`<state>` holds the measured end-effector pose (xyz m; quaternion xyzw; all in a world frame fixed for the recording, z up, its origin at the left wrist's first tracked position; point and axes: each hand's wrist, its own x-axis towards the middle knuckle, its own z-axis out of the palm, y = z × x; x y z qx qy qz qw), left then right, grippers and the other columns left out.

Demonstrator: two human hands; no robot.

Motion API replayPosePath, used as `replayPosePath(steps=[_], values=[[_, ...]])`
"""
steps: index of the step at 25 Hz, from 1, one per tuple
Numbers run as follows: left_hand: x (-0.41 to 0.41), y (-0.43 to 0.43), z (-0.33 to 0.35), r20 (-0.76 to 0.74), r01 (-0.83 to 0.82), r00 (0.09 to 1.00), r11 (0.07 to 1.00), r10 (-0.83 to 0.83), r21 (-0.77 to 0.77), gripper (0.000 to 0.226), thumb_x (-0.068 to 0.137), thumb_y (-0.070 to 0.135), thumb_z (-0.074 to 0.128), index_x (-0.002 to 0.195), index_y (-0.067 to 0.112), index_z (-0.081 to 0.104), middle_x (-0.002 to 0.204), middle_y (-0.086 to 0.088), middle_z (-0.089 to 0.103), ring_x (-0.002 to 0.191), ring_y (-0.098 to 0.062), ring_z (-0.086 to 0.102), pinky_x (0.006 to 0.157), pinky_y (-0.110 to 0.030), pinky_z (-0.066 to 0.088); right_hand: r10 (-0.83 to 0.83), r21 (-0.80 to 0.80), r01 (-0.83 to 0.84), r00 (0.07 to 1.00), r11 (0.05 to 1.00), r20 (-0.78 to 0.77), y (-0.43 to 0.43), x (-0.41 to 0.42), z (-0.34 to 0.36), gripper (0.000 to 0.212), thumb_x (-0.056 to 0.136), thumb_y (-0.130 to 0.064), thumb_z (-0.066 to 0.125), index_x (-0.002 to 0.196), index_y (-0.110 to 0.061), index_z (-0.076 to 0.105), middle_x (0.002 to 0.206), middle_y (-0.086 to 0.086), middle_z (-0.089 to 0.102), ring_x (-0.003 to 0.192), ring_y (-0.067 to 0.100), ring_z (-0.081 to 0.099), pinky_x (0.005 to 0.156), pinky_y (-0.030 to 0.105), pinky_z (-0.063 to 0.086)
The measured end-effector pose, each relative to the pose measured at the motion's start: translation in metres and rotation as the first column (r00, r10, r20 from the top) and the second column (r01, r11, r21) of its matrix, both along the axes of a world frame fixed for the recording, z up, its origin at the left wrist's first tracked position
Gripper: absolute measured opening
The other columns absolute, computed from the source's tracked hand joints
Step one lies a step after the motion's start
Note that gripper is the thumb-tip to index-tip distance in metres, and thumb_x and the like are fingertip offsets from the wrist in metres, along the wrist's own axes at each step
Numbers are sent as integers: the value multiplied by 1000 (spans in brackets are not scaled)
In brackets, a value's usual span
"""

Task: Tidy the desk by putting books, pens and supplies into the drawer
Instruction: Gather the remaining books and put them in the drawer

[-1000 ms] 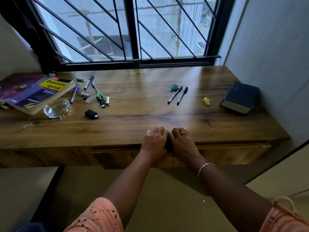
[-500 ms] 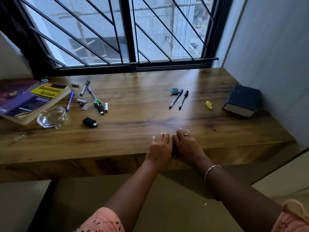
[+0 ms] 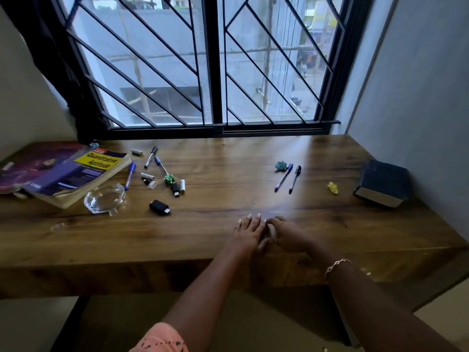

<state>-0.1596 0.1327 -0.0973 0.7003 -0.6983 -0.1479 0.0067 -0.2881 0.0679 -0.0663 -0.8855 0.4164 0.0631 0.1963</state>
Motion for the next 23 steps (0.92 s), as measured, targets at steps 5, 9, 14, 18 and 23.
replayPosePath(steps=[5, 9, 14, 18, 23], values=[[39, -1, -2, 80, -39, 996, 997, 44, -63, 58, 101, 39, 21, 150, 16, 2, 158, -10, -7, 146, -23, -9, 117, -37, -7, -18, -212, 60, 981, 975, 194, -3, 45, -5, 55, 95, -27, 43, 145, -17, 23, 156, 11, 11, 145, 25, 7, 115, 33, 14], [86, -15, 4, 79, -119, 988, 986, 129, -117, 56, 101, 37, 21, 150, 15, 6, 158, -12, -4, 146, -24, -6, 117, -37, -5, 32, -245, 31, 968, 969, 248, -23, 91, -11, 54, 97, -30, 40, 145, -15, 23, 156, 14, 8, 145, 26, 5, 117, 33, 10], [150, -34, 19, 59, -217, 972, 962, 229, -166, 57, 100, 41, 14, 150, 14, 10, 158, -13, 0, 146, -23, -3, 117, -36, -4, 101, -267, -25, 956, 963, 275, -52, 165, -10, 52, 98, -33, 35, 145, -14, 23, 156, 15, 8, 145, 26, 4, 117, 32, 7], [199, -48, 22, 63, -291, 950, 940, 306, -177, 58, 100, 43, 14, 150, 14, 10, 158, -14, 0, 146, -24, -3, 117, -36, -3, 165, -271, -86, 944, 959, 286, -67, 219, -3, 50, 99, -32, 36, 144, -14, 25, 156, 13, 10, 145, 26, 4, 117, 32, 9], [263, -45, 34, -64, -444, 894, 863, 443, -241, 66, 94, 53, 8, 150, 17, 11, 158, -10, 5, 146, -21, -1, 117, -35, 1, 252, -253, -178, 919, 951, 304, -72, 285, 8, 50, 98, -32, 37, 144, -15, 26, 155, 11, 13, 144, 26, 7, 116, 35, 14]])
